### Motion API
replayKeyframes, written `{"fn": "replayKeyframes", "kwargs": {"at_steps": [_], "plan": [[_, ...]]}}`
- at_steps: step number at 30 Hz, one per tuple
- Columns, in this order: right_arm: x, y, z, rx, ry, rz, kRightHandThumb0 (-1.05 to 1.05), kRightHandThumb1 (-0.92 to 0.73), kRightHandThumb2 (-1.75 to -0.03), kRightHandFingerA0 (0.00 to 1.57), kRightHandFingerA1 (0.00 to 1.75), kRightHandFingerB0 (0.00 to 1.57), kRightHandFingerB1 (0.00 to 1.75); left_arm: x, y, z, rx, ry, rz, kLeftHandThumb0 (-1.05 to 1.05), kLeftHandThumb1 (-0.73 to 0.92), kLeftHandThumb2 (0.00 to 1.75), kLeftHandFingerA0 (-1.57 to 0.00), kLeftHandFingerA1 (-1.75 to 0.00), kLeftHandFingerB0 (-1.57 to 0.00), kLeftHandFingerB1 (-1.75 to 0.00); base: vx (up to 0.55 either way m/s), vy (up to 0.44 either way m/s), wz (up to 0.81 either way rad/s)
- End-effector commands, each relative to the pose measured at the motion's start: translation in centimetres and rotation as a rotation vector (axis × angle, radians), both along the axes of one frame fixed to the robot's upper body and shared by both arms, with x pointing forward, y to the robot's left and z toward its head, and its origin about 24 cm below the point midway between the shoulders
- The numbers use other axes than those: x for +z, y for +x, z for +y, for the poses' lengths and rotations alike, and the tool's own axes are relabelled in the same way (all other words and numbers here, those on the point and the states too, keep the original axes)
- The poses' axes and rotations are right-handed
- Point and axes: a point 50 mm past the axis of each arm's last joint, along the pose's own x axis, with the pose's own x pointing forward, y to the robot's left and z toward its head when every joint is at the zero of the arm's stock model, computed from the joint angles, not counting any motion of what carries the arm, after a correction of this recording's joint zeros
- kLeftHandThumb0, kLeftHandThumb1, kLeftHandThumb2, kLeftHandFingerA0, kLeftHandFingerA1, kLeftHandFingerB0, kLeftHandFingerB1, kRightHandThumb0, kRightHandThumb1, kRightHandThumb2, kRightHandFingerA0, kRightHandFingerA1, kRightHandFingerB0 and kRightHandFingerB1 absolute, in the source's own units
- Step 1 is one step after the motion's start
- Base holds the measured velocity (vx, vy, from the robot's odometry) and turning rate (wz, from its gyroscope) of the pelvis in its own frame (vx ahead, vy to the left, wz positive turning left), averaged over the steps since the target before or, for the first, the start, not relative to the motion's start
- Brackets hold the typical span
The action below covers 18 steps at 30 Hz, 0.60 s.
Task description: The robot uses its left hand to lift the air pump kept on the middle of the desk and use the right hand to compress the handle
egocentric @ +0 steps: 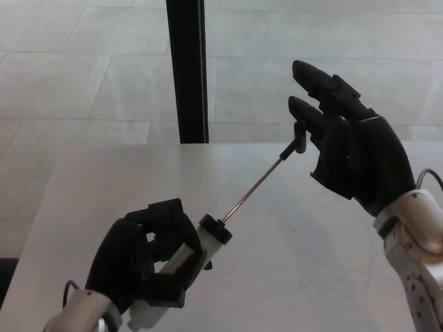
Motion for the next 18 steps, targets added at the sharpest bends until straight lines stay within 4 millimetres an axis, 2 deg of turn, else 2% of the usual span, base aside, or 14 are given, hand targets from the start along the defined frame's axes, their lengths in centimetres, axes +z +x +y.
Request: {"fn": "replayKeyframes", "kwargs": {"at_steps": [1,6,7,18], "plan": [[-0.6,-0.3,0.3,0.018,0.004,0.033,-0.87,-0.78,-1.27,0.02,0.18,0.03,0.2,0.1,0.1,-0.1,-0.027,-0.025,0.04,-0.11,0.74,1.39,-1.28,-1.35,-1.33,-1.36,0.0,0.0,0.0],[-1.2,-0.3,0.4,0.013,0.029,0.06,-0.9,-0.8,-1.28,0.0,0.15,0.0,0.18,0.6,0.5,-0.2,-0.038,-0.021,0.003,-0.11,0.72,1.38,-1.27,-1.34,-1.31,-1.35,0.0,0.0,0.0],[-1.3,-0.4,0.5,0.015,0.032,0.064,-0.89,-0.79,-1.28,0.0,0.16,0.0,0.18,0.8,0.5,-0.3,-0.037,-0.014,-0.002,-0.19,0.47,1.59,-1.13,-1.75,-0.97,-1.75,0.0,0.0,0.0],[-1.2,-0.4,0.6,0.016,0.07,0.074,-0.89,-0.79,-1.27,0.02,0.17,0.02,0.2,1.8,1.6,-0.2,-0.019,0.004,-0.026,-0.17,0.48,1.57,-1.11,-1.75,-0.98,-1.72,0.0,0.0,0.0]]}}
